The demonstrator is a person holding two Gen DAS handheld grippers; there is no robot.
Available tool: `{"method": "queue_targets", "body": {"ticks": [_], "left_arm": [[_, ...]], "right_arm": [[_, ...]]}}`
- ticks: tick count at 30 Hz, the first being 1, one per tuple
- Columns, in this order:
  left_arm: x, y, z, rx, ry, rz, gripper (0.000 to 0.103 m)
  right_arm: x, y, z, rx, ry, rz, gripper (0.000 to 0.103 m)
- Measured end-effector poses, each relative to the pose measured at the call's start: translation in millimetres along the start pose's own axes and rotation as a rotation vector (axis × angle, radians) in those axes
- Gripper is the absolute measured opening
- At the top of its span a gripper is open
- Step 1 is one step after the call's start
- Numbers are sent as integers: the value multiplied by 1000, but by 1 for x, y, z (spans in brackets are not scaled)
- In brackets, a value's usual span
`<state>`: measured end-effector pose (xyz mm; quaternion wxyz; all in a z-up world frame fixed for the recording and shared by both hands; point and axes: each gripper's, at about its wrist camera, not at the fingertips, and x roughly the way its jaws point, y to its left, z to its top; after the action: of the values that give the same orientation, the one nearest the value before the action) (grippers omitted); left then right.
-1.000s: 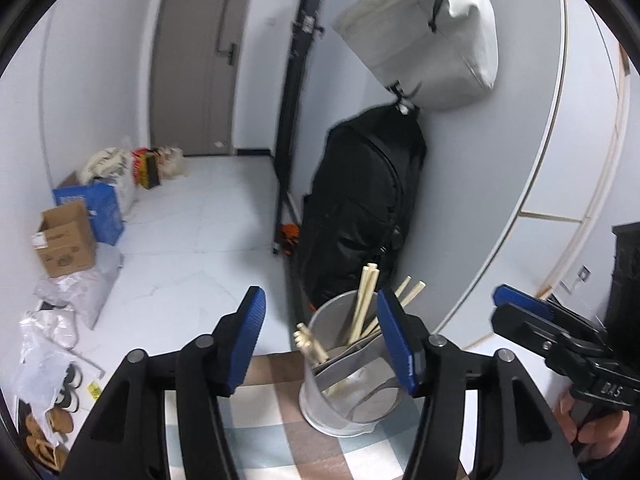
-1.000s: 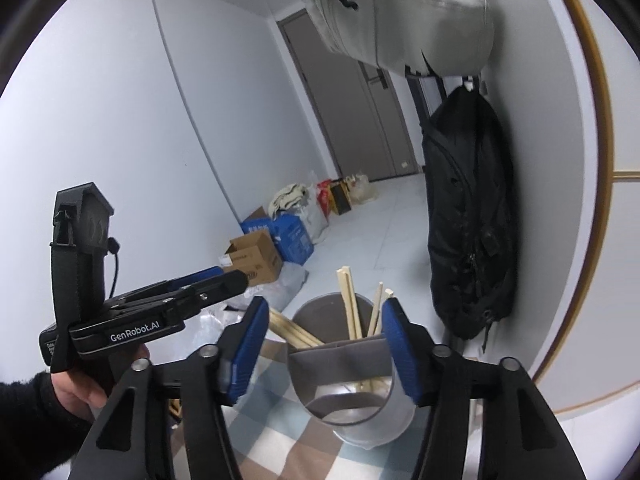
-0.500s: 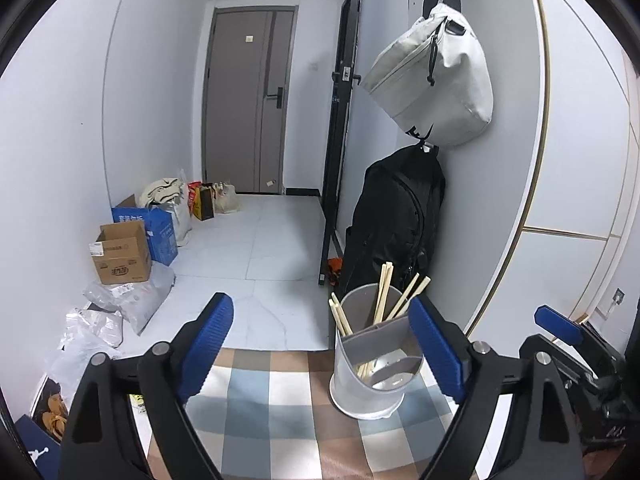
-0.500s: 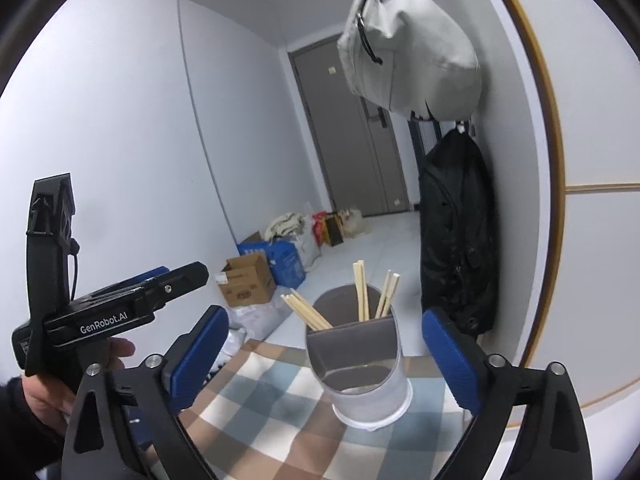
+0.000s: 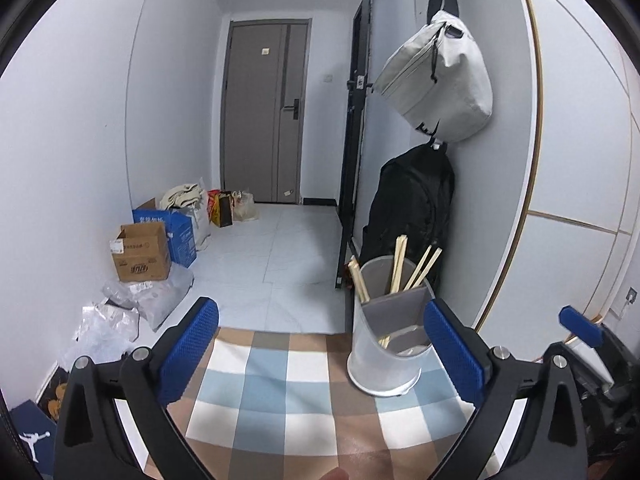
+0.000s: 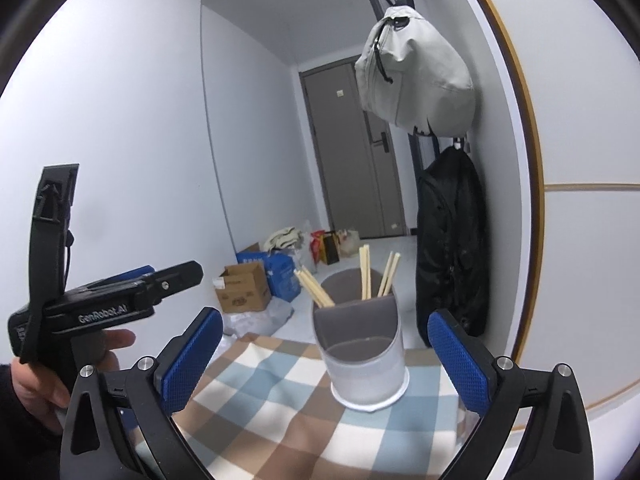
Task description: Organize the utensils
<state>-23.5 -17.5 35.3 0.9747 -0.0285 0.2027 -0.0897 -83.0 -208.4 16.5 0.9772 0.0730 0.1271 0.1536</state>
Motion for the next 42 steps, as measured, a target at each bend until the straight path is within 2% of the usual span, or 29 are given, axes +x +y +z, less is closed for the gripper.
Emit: {"method": "queue_targets", "body": {"ticks": [11, 16, 42], "left_arm": [[7, 1, -15, 0, 10, 25, 100], [5, -2, -16, 32, 3, 34, 100], [8, -3, -18, 27, 30, 22, 100]], "right_arm": [[1, -5, -6, 28, 1, -29, 103], [2, -5, -7, 29, 7, -31, 103], [5, -3, -10, 15, 24, -26, 103]]}}
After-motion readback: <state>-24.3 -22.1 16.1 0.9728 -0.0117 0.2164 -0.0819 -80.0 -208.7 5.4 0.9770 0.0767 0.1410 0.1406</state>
